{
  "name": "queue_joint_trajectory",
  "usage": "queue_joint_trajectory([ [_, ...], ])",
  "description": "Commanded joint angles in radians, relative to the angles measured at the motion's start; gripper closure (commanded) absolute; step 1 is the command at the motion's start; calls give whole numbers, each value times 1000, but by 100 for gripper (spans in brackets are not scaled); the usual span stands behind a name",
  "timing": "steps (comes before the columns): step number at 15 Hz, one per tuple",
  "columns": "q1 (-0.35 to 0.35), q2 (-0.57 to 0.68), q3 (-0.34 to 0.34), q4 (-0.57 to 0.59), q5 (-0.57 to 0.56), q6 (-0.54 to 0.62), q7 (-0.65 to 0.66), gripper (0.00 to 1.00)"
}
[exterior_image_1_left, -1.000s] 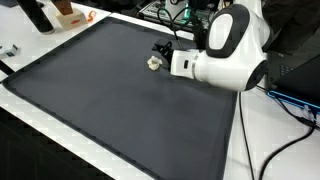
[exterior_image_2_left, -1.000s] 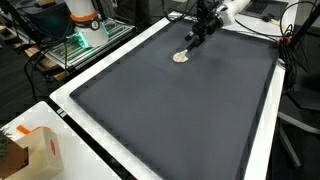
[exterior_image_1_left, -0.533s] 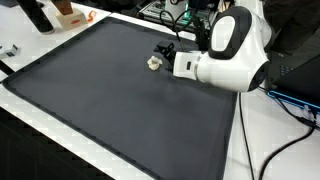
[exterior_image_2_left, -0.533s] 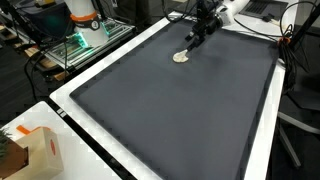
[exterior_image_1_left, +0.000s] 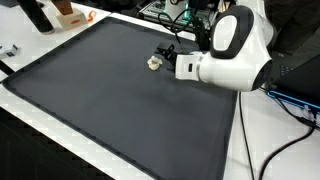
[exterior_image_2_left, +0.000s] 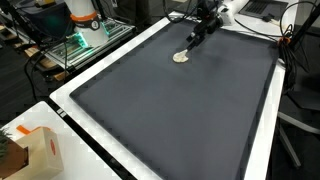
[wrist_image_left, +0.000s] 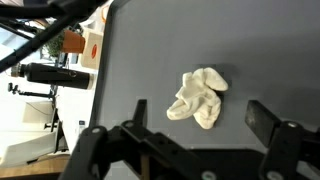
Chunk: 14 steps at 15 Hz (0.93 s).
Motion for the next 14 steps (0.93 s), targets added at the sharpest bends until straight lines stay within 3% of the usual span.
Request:
queue_joint_trajectory([
  [1,-22,-51,20,-65,7,49,-49,0],
  [8,-74,-189,50,-192,33,214,-149,0],
  [14,-182,-388,98,-388,145,426,-235,0],
])
